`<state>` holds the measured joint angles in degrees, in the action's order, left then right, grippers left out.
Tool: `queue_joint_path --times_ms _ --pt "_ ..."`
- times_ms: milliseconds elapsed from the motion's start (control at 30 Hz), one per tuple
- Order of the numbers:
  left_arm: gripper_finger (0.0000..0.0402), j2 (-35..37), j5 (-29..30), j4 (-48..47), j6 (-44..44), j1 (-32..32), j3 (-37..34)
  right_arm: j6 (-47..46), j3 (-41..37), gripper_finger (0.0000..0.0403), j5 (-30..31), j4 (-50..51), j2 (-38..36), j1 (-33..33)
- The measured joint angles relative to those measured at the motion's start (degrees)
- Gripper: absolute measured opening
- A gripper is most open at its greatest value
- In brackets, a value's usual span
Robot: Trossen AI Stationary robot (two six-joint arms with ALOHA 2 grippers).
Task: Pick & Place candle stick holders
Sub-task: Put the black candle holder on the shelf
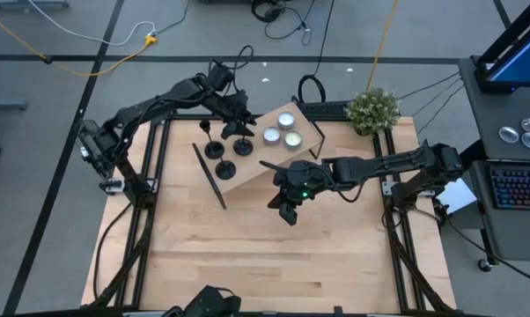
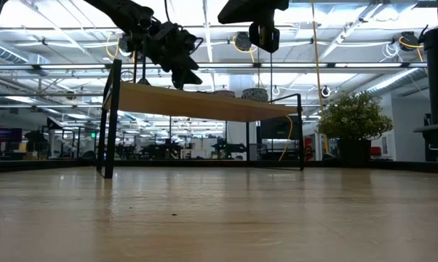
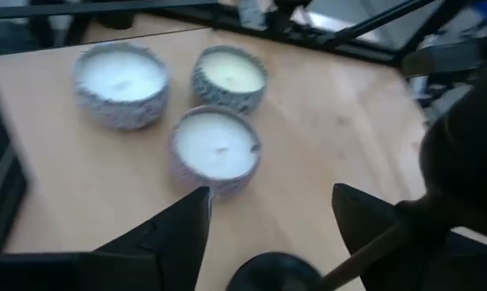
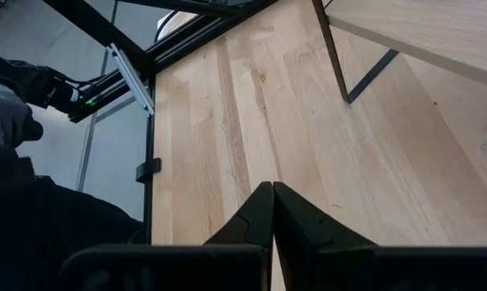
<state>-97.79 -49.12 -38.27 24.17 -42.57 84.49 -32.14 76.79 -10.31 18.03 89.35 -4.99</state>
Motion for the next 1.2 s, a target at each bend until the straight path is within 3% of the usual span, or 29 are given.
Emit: queue_joint_path --times_ms 133,333,1200 --pt "0.0282 1.9 4.39 -1.2 1.23 0.38 0.0 0.04 0.0 0.0 0.0 -0.03 -0.01 0.0" --pt "0.0295 4.15 5.59 -1.4 1.15 0.7 0.0 0.28 0.0 0.0 0.0 -0.04 -0.01 0.0" --pt "0.0296 9.97 10.81 -1.73 -0.15 2.43 0.04 0.93 0.0 0.0 -0.17 -0.23 -0.01 0.0"
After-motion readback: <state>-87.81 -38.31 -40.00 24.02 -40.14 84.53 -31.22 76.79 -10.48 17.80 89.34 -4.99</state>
